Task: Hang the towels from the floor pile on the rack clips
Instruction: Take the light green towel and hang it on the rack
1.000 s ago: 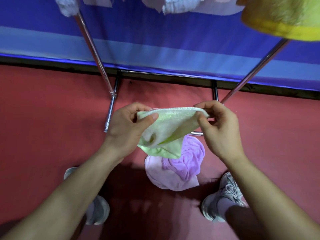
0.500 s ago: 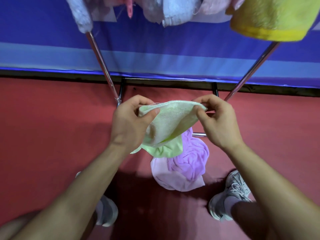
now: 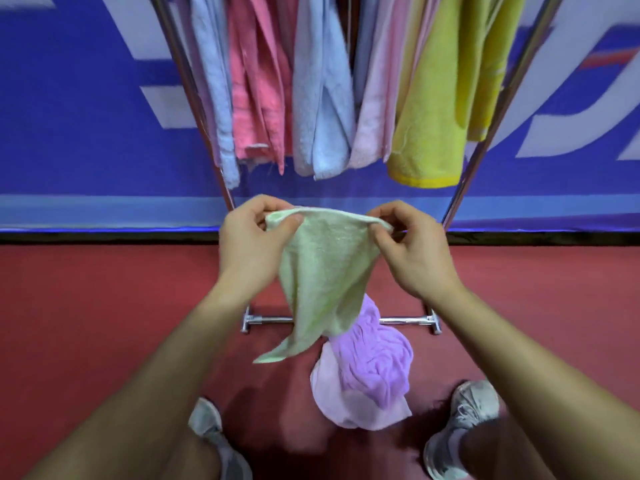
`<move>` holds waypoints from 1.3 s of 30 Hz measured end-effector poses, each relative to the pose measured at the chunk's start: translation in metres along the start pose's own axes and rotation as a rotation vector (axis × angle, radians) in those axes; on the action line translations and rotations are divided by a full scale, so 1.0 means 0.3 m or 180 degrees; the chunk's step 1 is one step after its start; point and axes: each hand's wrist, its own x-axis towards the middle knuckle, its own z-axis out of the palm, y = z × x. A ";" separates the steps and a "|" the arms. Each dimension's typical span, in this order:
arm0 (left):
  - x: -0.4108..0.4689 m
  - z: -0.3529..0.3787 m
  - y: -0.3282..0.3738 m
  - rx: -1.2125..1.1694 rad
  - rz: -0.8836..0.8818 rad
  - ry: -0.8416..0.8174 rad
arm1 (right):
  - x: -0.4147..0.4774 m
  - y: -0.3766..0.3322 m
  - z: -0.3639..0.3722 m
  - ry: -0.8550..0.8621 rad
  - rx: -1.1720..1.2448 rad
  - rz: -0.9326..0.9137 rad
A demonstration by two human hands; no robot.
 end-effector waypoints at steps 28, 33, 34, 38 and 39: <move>-0.052 -0.152 0.504 -0.0424 -0.0073 0.0079 | 0.076 -0.475 -0.374 -0.0204 -0.0238 0.0166; -0.089 -0.089 0.539 -0.0877 -0.0408 0.0309 | 0.056 -0.506 -0.347 -0.0237 0.0476 0.0593; -0.096 -0.076 0.542 -0.1000 -0.0520 0.0310 | 0.050 -0.516 -0.341 -0.0231 0.0582 0.0645; -0.140 -0.031 0.555 -0.1417 -0.0826 0.0190 | 0.029 -0.528 -0.305 -0.0086 0.0675 0.0679; -0.154 -0.022 0.562 -0.1469 -0.0840 0.0150 | 0.025 -0.529 -0.295 -0.0058 0.0645 0.0658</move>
